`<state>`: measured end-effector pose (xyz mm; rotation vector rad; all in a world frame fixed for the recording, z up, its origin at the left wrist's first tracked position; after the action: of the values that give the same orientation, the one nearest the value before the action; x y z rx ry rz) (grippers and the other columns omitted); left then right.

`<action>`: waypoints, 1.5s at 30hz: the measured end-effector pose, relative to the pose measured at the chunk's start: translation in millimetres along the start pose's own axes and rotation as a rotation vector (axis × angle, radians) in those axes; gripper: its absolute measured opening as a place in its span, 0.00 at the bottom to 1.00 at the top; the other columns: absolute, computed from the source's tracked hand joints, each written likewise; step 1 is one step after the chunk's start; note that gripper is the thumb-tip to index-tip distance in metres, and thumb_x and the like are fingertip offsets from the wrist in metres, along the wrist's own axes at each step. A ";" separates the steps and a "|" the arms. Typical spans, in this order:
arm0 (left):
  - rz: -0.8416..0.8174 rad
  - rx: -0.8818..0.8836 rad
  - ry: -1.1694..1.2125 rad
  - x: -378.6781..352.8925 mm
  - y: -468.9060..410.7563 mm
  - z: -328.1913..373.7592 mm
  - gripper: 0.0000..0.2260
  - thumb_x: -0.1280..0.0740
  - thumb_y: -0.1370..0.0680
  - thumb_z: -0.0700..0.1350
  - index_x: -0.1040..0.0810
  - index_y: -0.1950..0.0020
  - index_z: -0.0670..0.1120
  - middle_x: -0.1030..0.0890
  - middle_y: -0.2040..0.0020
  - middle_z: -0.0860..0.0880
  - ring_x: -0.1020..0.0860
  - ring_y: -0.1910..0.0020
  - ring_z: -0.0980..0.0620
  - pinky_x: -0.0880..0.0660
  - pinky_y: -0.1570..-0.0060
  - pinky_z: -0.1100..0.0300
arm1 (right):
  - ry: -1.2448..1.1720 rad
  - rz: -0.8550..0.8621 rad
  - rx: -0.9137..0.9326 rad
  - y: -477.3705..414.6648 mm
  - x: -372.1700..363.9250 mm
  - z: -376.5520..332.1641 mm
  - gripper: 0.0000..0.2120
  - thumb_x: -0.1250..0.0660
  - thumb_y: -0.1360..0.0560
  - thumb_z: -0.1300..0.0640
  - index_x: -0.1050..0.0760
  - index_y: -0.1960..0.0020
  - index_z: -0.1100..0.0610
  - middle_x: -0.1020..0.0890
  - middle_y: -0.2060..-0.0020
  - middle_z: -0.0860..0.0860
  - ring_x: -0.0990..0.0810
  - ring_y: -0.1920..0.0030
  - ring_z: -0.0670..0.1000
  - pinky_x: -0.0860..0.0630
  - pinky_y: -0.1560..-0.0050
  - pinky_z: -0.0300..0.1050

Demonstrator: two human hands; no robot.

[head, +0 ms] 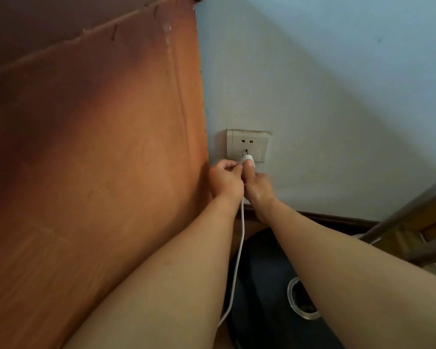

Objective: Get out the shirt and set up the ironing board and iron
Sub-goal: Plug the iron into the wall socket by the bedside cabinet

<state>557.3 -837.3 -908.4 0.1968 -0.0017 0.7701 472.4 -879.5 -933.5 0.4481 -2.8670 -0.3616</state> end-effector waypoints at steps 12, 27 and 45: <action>0.064 -0.035 0.030 1.9 -5.8 -8.6 0.08 0.33 0.26 0.37 0.25 0.63 0.47 0.19 0.62 0.45 0.18 0.58 0.43 0.20 0.54 0.44 | 0.058 0.021 0.064 -6.0 -0.6 3.6 0.26 0.50 0.19 0.44 0.22 0.56 0.61 0.22 0.68 0.52 0.24 0.65 0.50 0.29 0.66 0.43; 0.043 -0.015 0.067 -1.8 -21.4 4.7 0.10 0.33 0.26 0.34 0.25 0.65 0.45 0.20 0.65 0.46 0.19 0.60 0.43 0.20 0.56 0.50 | -0.002 0.322 0.077 -9.1 15.9 -17.7 0.17 0.38 0.22 0.52 0.24 0.66 0.58 0.24 0.73 0.49 0.27 0.71 0.47 0.32 0.71 0.40; 0.107 -0.076 0.029 22.9 53.8 78.2 0.05 0.35 0.24 0.44 0.23 0.57 0.45 0.19 0.59 0.46 0.22 0.60 0.49 0.26 0.57 0.57 | 0.000 0.217 0.069 54.7 26.2 -90.8 0.19 0.38 0.23 0.48 0.18 0.56 0.62 0.15 0.61 0.59 0.17 0.59 0.57 0.21 0.57 0.51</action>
<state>542.0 -797.7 -820.4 0.1145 -0.0143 0.8784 455.8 -856.2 -828.1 0.1446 -2.8973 -0.2247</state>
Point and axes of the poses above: each hand's wrist, its own y-axis away from the middle knuckle, its own x-axis out of the back of the hand, z = x × y, the point moved 7 cm from there along -y, towards the middle knuckle
